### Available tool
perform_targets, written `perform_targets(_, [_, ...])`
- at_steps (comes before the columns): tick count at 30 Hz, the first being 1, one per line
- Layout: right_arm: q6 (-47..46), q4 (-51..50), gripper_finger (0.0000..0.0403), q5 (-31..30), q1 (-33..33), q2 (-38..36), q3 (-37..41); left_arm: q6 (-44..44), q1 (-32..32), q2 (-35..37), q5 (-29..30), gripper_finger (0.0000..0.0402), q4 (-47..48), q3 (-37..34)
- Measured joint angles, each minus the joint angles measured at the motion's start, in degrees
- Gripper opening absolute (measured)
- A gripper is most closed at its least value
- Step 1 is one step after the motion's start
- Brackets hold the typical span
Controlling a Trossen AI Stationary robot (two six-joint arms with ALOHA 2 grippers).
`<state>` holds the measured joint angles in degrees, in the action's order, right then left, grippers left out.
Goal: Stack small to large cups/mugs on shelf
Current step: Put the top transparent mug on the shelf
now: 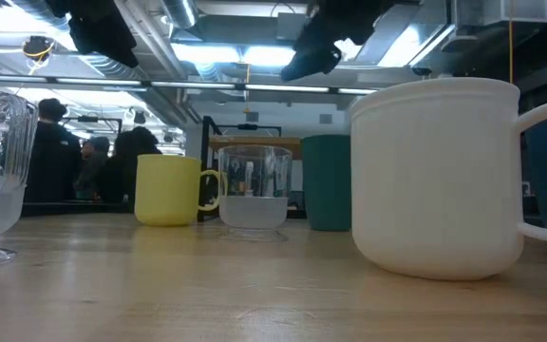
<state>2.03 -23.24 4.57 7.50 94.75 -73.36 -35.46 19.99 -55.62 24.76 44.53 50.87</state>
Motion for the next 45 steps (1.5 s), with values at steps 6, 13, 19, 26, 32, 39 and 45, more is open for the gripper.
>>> perform_targets(6, [1.1, 1.7, 0.0275, -3.4, 2.6, 4.4, 0.0, 0.0, 0.0, 0.0, 1.1, 0.0191, 0.0, 0.0])
perform_targets(13, [3.9, -4.6, 0.0275, -3.5, 3.3, 9.1, -7.7, 0.0, 0.0, 0.0, 1.3, 0.0191, 0.0, 0.0])
perform_targets(19, [7.1, -20.6, 0.0275, -3.6, 3.3, 16.7, -21.3, 0.0, 0.0, 0.0, 1.3, 0.0191, 0.0, 0.0])
perform_targets(26, [11.0, -24.3, 0.0275, -3.6, 3.6, 22.5, -25.3, 0.1, 0.0, 0.0, 1.3, 0.0192, 0.1, 0.0])
perform_targets(32, [12.4, -24.7, 0.0275, -3.6, 3.8, 25.1, -25.4, 0.1, 0.0, 0.0, 1.4, 0.0192, 0.0, 0.0])
perform_targets(39, [13.7, -25.3, 0.0272, -7.1, 3.8, 27.1, -25.4, 0.1, 0.0, 0.0, 1.7, 0.0192, 0.0, 0.0])
perform_targets(45, [13.7, -25.6, 0.0236, -7.2, 3.8, 28.5, -25.4, 0.1, 0.0, 0.0, 1.7, 0.0192, 0.0, 0.0])
